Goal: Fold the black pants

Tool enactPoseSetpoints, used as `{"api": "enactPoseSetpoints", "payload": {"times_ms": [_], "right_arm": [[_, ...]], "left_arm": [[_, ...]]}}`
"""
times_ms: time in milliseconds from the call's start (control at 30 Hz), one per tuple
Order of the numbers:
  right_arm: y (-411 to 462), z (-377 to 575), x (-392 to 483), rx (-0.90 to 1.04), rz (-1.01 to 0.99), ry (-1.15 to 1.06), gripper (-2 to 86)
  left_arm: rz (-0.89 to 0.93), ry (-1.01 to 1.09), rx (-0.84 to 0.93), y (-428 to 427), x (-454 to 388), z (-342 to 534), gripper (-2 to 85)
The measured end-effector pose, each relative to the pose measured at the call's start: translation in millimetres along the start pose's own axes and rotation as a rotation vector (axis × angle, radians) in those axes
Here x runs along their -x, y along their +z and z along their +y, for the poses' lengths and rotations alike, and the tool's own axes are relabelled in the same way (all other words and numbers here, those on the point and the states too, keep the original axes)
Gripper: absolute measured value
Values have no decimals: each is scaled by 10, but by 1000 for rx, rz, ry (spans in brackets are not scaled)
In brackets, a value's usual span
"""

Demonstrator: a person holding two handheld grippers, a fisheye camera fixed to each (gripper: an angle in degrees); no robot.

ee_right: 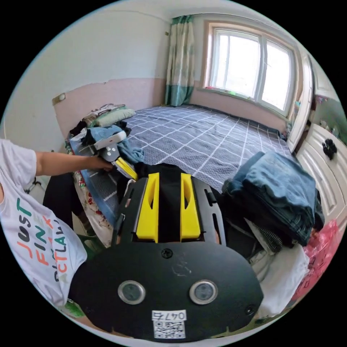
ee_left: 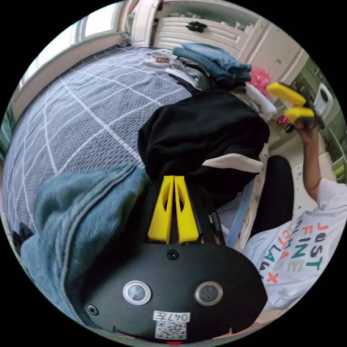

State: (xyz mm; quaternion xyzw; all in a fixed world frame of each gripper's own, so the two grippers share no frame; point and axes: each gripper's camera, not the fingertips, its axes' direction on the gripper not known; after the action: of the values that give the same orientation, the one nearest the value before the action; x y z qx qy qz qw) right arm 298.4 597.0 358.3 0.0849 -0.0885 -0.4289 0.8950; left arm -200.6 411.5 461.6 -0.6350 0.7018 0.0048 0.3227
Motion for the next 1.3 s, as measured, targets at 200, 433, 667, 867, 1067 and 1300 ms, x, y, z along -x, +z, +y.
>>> {"api": "enactPoseSetpoints", "payload": {"times_ms": [200,433,667,867,1067,1300], "right_arm": [[1008,-107,424,251,-133,-191,194],[2033,223,464,416,-130,-169,139],[2088,494,341,278,-125,-87,78],[2173,645,282,225,-132,-69,57],[2255,753,292,204,-119,-80,44],[2317,879,312,166,-113,-82,33]], "left_arm": [[274,-20,35,17,403,280,-10],[207,-42,-37,255,460,388,-10],[-221,-9,-134,-48,503,652,-10],[-157,-30,-148,-142,784,724,-10],[-224,-72,-150,-212,712,878,-10],[20,-74,-221,-524,1020,1094,-9]]}}
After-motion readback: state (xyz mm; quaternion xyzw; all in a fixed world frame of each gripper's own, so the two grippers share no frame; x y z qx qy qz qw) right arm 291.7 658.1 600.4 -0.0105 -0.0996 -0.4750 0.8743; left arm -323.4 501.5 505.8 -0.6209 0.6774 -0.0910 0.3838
